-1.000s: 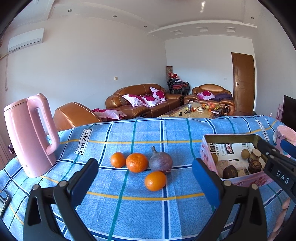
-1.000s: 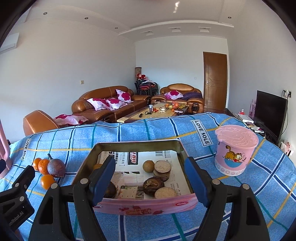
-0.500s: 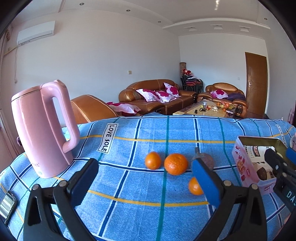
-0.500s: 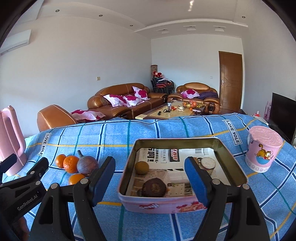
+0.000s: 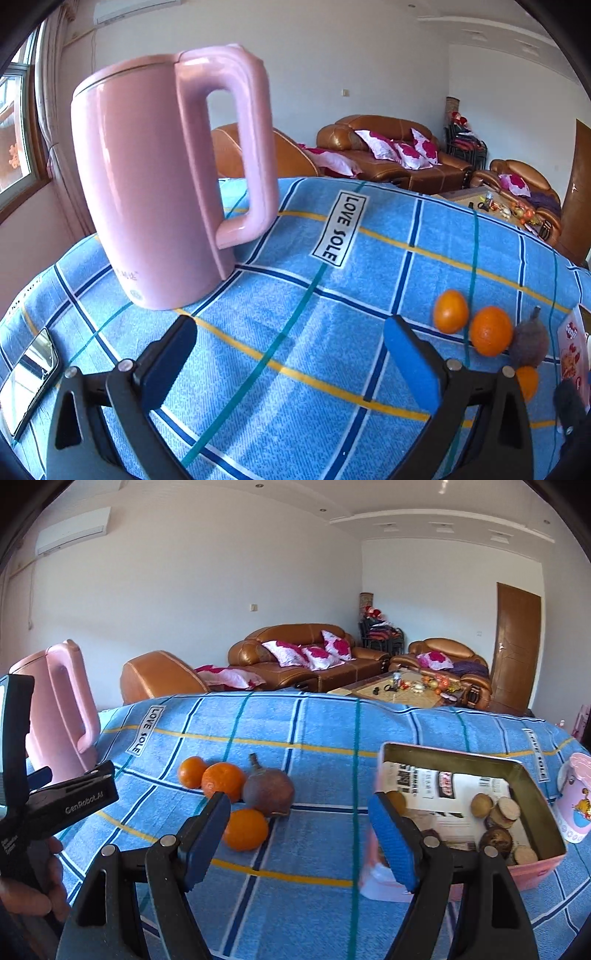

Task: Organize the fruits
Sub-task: 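Grasp an orange with the right tool while the left tool approaches the purple passion fruit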

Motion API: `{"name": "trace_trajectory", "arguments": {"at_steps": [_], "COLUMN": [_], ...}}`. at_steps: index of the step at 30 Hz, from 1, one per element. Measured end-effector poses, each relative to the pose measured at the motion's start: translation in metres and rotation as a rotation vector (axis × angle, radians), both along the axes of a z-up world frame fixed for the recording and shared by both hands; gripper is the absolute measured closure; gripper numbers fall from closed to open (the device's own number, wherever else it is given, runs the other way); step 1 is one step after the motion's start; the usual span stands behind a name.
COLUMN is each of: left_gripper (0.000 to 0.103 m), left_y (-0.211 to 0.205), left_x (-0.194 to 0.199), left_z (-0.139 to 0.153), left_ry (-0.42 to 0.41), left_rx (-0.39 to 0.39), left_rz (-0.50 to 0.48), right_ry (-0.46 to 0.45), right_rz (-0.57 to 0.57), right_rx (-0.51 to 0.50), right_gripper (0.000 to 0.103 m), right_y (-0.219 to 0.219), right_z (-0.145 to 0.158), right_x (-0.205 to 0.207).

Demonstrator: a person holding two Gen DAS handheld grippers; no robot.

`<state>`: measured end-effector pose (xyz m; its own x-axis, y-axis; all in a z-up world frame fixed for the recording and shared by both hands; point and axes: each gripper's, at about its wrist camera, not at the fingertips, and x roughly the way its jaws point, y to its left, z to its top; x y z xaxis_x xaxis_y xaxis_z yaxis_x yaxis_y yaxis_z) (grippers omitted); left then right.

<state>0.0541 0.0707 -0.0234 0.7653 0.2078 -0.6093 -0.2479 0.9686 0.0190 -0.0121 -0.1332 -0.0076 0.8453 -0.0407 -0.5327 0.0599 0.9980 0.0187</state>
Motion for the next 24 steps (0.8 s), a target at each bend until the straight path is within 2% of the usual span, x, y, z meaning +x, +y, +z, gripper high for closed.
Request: {"name": "trace_trajectory", "arguments": {"at_steps": [5,8,16,17,19,24], "left_gripper": [0.000,0.000,0.000,0.000,0.000,0.000], "left_y": [0.003,0.002,0.002,0.001,-0.001,-0.005], "left_x": [0.001,0.003,0.009,0.009,0.010,0.009], "left_z": [-0.002,-0.002,0.001,0.001,0.001,0.002], "left_ry": [0.004,0.004,0.007,0.008,0.006,0.000], "left_rx": [0.024,0.042,0.069,0.074,0.080,0.083], "left_rz": [0.029,0.035,0.022,0.018,0.006,-0.026], "right_ry": [0.134,0.180,0.326,0.323,0.319,0.290], "right_rz": [0.075,0.095,0.080,0.079,0.083,0.110], "right_rx": [-0.034,-0.012,0.069,0.077,0.093,0.127], "right_gripper": [0.024,0.025,0.050,0.050,0.060,0.062], "right_y": [0.023,0.027,0.022,0.021,0.018,0.015], "right_z": [-0.014,-0.021,-0.042,-0.042,-0.042,-0.039], "right_x": [0.028,0.040,0.067,0.067,0.066,0.057]}}
